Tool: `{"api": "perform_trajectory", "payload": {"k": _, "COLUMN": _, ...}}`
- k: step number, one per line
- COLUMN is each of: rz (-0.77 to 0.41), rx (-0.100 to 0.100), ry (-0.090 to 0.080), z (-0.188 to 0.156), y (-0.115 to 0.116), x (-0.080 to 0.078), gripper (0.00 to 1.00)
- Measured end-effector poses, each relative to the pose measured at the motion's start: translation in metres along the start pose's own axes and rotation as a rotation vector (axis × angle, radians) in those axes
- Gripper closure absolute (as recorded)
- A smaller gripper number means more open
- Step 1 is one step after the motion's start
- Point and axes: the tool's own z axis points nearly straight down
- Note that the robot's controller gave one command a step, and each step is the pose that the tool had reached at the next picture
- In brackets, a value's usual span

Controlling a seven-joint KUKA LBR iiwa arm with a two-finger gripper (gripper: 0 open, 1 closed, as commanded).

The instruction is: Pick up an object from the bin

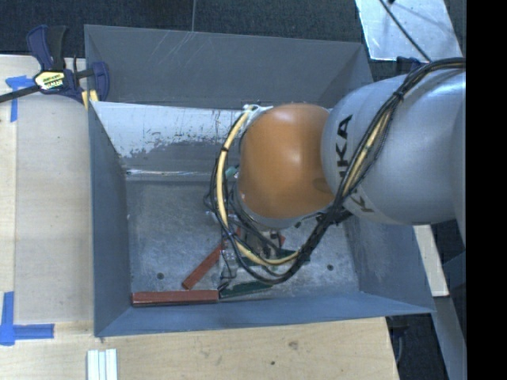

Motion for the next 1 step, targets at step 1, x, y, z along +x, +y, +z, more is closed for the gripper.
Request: {"api": "perform_trajectory", "payload": {"k": 1, "rz": -0.037, "rx": -0.001, "ry": 0.001, "z": 0.1112, "y": 0.0742, "x": -0.035, "gripper": 0.0}}
